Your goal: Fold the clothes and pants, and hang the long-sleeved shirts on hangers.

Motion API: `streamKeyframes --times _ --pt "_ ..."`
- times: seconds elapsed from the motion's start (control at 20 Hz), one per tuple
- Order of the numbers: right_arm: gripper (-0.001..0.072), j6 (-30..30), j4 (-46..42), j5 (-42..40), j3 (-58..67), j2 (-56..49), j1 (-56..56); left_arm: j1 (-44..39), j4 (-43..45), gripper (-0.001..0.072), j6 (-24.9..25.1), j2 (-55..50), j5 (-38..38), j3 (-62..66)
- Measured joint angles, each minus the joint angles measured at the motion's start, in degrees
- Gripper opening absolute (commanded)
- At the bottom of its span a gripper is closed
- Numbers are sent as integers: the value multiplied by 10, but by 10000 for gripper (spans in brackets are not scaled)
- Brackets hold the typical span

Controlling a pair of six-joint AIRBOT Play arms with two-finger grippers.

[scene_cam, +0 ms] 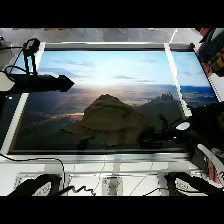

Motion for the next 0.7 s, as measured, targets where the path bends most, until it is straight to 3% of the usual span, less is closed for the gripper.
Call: streamKeyframes --times 0.2,0.35,0.45,0.5,0.7 --pt "357 46 74 -83 -15 -14 87 0 0 542 0 -3 0 0" --pt "122 60 117 -132 -19 -34 133 0 0 542 0 -3 0 0" --pt "51 65 129 -167 -16 -39 149 0 0 523 0 -3 0 0" --pt "32 66 128 -185 -10 -39 153 0 0 464 0 -3 0 0" --pt "15 70 55 -230 51 -18 137 12 0 463 -31 -3 2 0"
